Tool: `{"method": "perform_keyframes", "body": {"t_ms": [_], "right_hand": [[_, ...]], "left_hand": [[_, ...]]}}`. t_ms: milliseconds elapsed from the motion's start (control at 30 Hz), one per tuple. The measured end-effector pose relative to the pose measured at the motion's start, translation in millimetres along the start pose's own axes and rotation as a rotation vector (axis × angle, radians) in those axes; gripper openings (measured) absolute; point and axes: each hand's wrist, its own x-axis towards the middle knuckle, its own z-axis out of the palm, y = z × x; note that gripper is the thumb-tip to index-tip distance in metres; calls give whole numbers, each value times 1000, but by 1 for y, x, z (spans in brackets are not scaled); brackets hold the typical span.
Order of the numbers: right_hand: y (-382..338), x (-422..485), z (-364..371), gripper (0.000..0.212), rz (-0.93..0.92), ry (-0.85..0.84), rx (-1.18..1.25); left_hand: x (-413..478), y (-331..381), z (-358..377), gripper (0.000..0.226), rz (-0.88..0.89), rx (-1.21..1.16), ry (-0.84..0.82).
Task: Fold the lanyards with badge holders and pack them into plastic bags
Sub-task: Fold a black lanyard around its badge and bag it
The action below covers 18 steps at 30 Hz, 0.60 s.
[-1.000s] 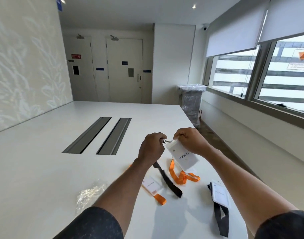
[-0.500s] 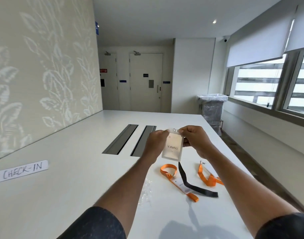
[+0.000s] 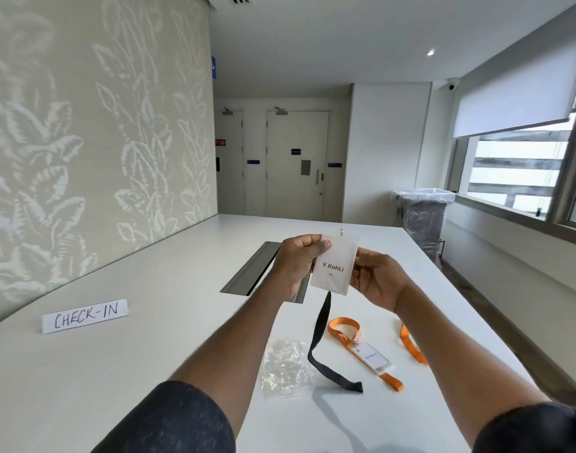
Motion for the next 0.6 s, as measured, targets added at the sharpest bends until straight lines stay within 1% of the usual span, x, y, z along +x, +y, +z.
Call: {"method": "perform_keyframes", "body": {"t_ms": [67, 133, 267, 333, 400, 467, 533, 600], "right_hand": [[6, 1, -2, 38, 10, -84, -39], [11, 3, -2, 35, 11, -111, -76], [22, 8, 0, 30, 35, -21, -122], [27, 9, 0, 21, 37, 25, -154], [33, 9, 2, 13, 45, 39, -240], [39, 9, 4, 9, 64, 43, -339], [41, 9, 6, 13, 70, 60, -451], [40, 9, 7, 25, 73, 61, -580]], "left_hand": [[1, 2, 0, 24, -4, -11, -4], [4, 2, 2, 28, -2, -56, 30], [13, 2, 6, 24, 17, -183, 158], [19, 0, 7, 23, 24, -219, 218], [24, -2, 8, 24, 33, -241, 298], [30, -5, 8, 26, 57, -226, 382], [36, -10, 7, 27, 90, -173, 443], [42, -16, 4, 28, 123, -98, 485]]}}
